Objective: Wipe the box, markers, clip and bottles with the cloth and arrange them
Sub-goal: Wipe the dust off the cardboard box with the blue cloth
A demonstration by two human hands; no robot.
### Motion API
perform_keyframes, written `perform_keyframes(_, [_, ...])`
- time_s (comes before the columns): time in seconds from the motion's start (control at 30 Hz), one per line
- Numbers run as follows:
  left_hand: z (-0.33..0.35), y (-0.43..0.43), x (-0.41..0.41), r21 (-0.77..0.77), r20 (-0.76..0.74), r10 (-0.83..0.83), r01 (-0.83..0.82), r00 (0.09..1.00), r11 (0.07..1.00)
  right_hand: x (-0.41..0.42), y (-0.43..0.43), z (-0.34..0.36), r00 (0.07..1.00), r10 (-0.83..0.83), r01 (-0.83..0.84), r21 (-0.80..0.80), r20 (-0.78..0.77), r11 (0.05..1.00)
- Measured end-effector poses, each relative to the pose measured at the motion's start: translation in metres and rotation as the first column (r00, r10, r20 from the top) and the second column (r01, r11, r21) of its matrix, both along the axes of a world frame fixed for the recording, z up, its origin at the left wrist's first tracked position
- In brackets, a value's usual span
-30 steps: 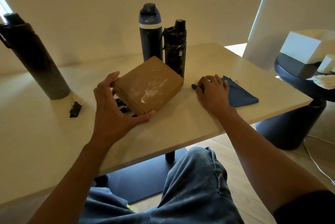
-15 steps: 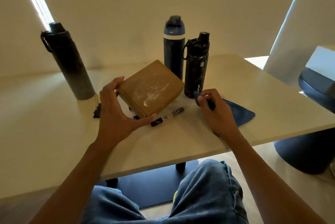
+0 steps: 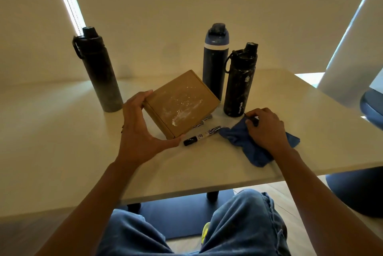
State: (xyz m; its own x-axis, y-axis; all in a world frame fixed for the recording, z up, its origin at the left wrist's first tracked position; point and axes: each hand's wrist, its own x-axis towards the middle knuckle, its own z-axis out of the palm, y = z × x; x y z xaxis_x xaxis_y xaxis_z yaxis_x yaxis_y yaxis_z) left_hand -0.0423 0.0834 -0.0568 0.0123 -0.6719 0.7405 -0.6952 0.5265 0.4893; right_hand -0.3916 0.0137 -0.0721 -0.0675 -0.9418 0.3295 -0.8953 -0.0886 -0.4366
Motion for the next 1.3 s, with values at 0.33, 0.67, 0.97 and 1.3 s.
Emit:
perform_keyframes(0.33, [-0.004, -0.012, -0.02, -0.034, 0.092, -0.057, 0.06, 0.994, 0.998, -0.003, -0.006, -0.002, 0.974, -0.214, 0.214, 0.002, -0.078, 0.977])
perform_keyframes(0.67, [-0.002, -0.014, -0.018, -0.047, 0.088, -0.05, 0.054, 0.995, 0.997, 0.005, -0.004, 0.007, 0.991, -0.135, 0.136, -0.09, 0.014, 0.987])
perform_keyframes(0.97, [-0.003, -0.017, -0.017, -0.033, 0.078, -0.038, 0.041, 0.996, 0.999, -0.002, -0.006, 0.017, 0.987, -0.144, 0.142, 0.03, 0.074, 0.989])
perform_keyframes(1.3, [-0.002, -0.016, -0.011, -0.034, 0.056, -0.016, 0.017, 0.998, 0.999, 0.001, 0.005, 0.023, 0.999, 0.03, -0.031, -0.056, -0.026, 0.998])
